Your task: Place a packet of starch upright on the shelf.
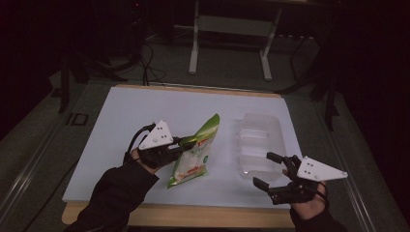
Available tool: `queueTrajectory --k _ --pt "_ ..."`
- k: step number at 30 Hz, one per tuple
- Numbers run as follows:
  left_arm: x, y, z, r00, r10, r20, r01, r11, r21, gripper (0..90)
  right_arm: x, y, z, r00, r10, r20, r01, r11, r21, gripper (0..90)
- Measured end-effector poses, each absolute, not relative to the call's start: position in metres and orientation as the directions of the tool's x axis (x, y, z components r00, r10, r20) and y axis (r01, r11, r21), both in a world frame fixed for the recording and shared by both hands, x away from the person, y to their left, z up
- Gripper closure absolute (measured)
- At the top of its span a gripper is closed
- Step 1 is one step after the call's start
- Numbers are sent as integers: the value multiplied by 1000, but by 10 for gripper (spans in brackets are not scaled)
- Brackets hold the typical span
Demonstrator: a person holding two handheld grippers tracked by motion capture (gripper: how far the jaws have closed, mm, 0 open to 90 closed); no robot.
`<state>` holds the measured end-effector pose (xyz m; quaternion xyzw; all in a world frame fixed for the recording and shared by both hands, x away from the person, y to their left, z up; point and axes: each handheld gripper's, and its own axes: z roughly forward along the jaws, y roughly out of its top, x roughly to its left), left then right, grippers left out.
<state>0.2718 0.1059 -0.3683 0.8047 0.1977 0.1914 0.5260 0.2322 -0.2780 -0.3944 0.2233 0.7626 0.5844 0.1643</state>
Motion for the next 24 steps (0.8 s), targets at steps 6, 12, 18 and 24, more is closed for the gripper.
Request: queueTrajectory --k 6,12,18,24 --pt "270 108 -363 899 435 57 110 -348 931 835 250 -267 -372 -861 503 -75 86 290 953 106" --pt "266 105 -361 932 362 39 92 -338 937 835 274 -258 -343 -901 414 -133 29 363 931 146" --pt "261 101 -357 951 305 46 61 -333 941 836 297 -244 -332 -946 311 -93 60 449 891 144" --pt "252 100 -352 963 262 68 12 -292 956 836 315 -232 -339 -966 260 -17 119 501 857 142"
